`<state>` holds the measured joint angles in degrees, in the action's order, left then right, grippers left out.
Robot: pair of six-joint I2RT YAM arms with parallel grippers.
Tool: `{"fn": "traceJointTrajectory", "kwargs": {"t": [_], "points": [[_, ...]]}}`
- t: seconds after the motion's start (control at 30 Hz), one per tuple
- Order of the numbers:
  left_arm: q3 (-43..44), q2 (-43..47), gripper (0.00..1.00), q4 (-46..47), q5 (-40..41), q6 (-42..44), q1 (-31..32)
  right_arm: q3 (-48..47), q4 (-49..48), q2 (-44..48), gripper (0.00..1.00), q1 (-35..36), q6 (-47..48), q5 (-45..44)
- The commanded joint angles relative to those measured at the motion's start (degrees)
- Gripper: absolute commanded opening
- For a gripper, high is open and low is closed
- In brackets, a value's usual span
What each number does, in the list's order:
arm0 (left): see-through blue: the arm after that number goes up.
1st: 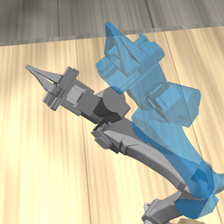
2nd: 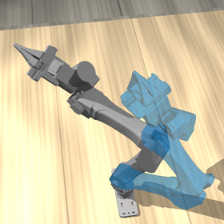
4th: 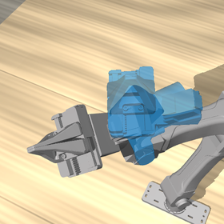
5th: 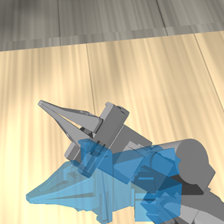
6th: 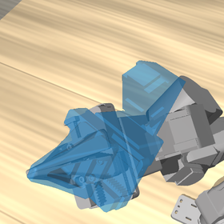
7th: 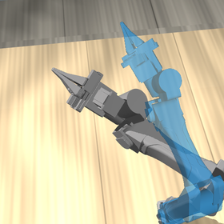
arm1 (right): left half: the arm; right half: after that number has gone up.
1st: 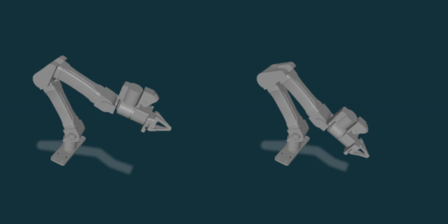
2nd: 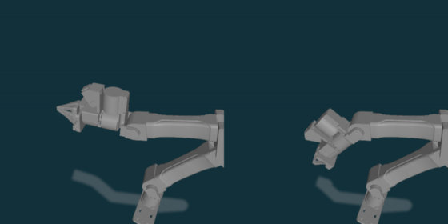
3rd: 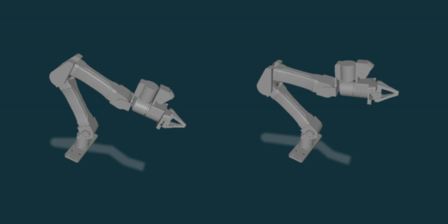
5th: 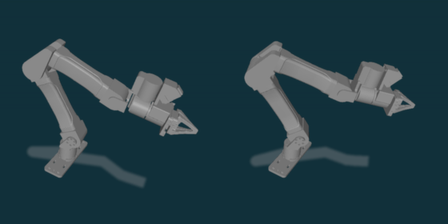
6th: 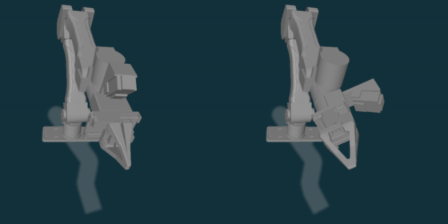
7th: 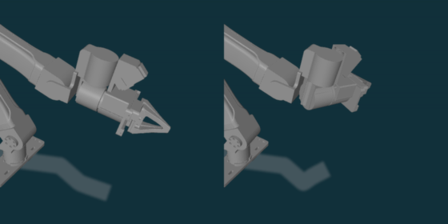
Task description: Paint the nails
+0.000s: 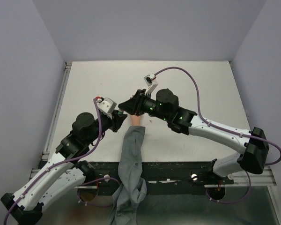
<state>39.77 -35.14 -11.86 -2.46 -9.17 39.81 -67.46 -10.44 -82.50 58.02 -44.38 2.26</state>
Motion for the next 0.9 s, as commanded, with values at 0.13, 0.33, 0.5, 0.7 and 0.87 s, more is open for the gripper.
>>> {"fn": "traceJointTrajectory", "kwargs": {"t": [0.13,0.33,0.5,0.7,0.87], "points": [[0.5,0.0,0.00,4.7,-19.2,-3.5,-3.9,1.5,-2.4,5.0,0.01,0.4,4.4,3.2],[-1.0,0.2,0.00,11.5,-37.3,-8.8,-7.4,2.8,-4.2,9.5,0.01,0.4,7.1,10.4],[-1.6,-1.4,0.00,18.1,-46.0,-13.3,-9.0,2.8,-4.6,12.8,0.01,0.3,8.7,17.7],[-2.0,-2.0,0.00,20.8,-51.1,-14.7,-9.2,3.5,-4.2,15.4,0.01,0.4,11.4,20.5],[-2.1,-2.6,0.00,21.6,-54.1,-14.8,-9.2,3.7,-5.1,17.2,0.01,0.4,12.4,21.8]]}}
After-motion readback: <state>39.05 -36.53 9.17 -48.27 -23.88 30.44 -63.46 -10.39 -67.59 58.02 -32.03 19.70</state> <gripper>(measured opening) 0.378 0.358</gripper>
